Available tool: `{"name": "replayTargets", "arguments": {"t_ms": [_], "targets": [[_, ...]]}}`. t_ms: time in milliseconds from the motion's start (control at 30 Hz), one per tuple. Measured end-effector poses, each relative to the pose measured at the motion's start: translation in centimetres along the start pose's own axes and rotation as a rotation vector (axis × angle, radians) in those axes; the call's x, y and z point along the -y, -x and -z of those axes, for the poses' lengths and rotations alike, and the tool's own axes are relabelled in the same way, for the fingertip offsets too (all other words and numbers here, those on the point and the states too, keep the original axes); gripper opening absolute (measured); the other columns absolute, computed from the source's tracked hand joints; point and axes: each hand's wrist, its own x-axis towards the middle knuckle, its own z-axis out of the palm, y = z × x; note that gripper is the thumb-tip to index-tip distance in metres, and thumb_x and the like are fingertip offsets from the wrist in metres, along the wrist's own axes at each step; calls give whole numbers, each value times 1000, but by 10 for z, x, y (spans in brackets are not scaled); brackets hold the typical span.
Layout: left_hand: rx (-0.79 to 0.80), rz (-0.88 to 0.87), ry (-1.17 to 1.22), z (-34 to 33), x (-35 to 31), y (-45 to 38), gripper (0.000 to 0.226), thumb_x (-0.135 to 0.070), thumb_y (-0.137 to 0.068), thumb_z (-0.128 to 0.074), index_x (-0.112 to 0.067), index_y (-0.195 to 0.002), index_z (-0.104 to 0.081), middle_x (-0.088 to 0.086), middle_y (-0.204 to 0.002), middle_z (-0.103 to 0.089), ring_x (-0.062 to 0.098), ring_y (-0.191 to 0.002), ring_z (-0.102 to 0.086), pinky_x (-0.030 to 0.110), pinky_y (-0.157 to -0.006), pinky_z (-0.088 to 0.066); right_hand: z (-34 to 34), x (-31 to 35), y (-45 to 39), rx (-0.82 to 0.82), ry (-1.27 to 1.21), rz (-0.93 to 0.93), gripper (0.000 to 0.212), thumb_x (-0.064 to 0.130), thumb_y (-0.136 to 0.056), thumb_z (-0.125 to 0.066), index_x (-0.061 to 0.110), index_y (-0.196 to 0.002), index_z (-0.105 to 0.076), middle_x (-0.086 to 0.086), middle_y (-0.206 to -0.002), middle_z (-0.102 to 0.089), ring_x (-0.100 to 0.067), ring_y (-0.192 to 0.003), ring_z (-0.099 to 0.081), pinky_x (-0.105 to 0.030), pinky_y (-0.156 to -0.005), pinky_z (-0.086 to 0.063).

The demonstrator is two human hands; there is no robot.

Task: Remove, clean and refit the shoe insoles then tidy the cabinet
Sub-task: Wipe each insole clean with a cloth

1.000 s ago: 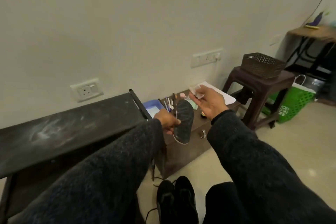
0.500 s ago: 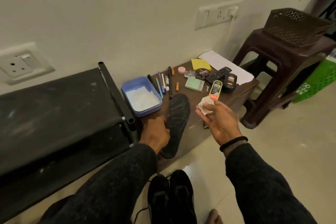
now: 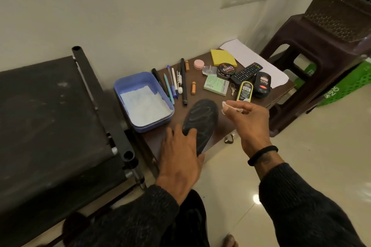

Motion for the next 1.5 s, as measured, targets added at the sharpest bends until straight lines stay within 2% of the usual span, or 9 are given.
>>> {"name": "replayTargets", "arguments": {"t_ms": [100,200,333,467,700,867,1067,1367,1500], "targets": [[67,0,-57,2,-2,10,68,-48,-92,-65,-32,-149,-31,8,-151,-26,29,-139,-26,42,-113,-36,-9,4,0,34,180,137,29,16,-87,-78,28,-113,-73,5,-125,-66,-7,-107,-58,-24,-82,-54],[105,-17,-79,2,-2,16,71,-48,-93,-64,-34,-152,-28,7,-154,-23,29,-143,-22,43,-115,-34,-24,1,0,56,355,251,53,19,-89,-76,32,-137,-59,4,-135,-62,-13,-115,-60,-39,-97,-56],[65,-27,-35,4,-1,11,69,-52,-91,-66,-33,-149,-34,3,-156,-21,26,-141,-24,41,-112,-35,-30,-13,1,43,693,479,30,14,-94,-67,21,-124,-69,-2,-122,-67,-20,-111,-62,-30,-92,-50],[58,-86,-57,2,-1,7,65,-43,-97,-61,-24,-153,-34,3,-163,-14,27,-143,-21,42,-115,-29,-21,-26,0,138,859,508,24,8,-97,-61,13,-117,-72,-7,-121,-63,-22,-108,-60,-21,-86,-40],[105,-77,-48,5,-2,0,63,-36,-96,-66,-21,-150,-38,4,-161,-20,28,-139,-28,40,-112,-35,-26,-27,-2,108,891,451,24,29,-100,-59,14,-113,-74,-7,-121,-55,-11,-96,-44,-23,-83,-36],[109,-58,-42,8,-3,-1,65,-34,-95,-68,-20,-151,-37,3,-160,-25,29,-140,-28,40,-112,-36,-26,-24,-6,107,894,433,24,20,-98,-64,14,-120,-71,-9,-119,-64,-23,-105,-59,-31,-88,-47],[146,-23,-53,14,-11,2,57,-27,-97,-66,-19,-148,-42,7,-163,-21,34,-146,-21,41,-114,-34,-18,-20,13,384,929,238,26,23,-98,-64,15,-122,-71,-5,-120,-67,-17,-105,-64,-21,-87,-49],[211,6,-96,19,-16,-1,51,-26,-94,-70,-18,-140,-49,9,-162,-23,38,-147,-19,47,-112,-36,-31,-16,-23,96,920,391,21,8,-96,-64,11,-114,-75,-10,-114,-69,-25,-106,-62,-24,-86,-39],[217,14,-86,15,-16,1,55,-25,-95,-69,-17,-144,-46,9,-164,-18,39,-146,-18,46,-108,-43,-20,-30,-3,229,937,392,22,12,-96,-65,14,-117,-73,-5,-115,-66,-19,-105,-64,-24,-89,-46]]}}
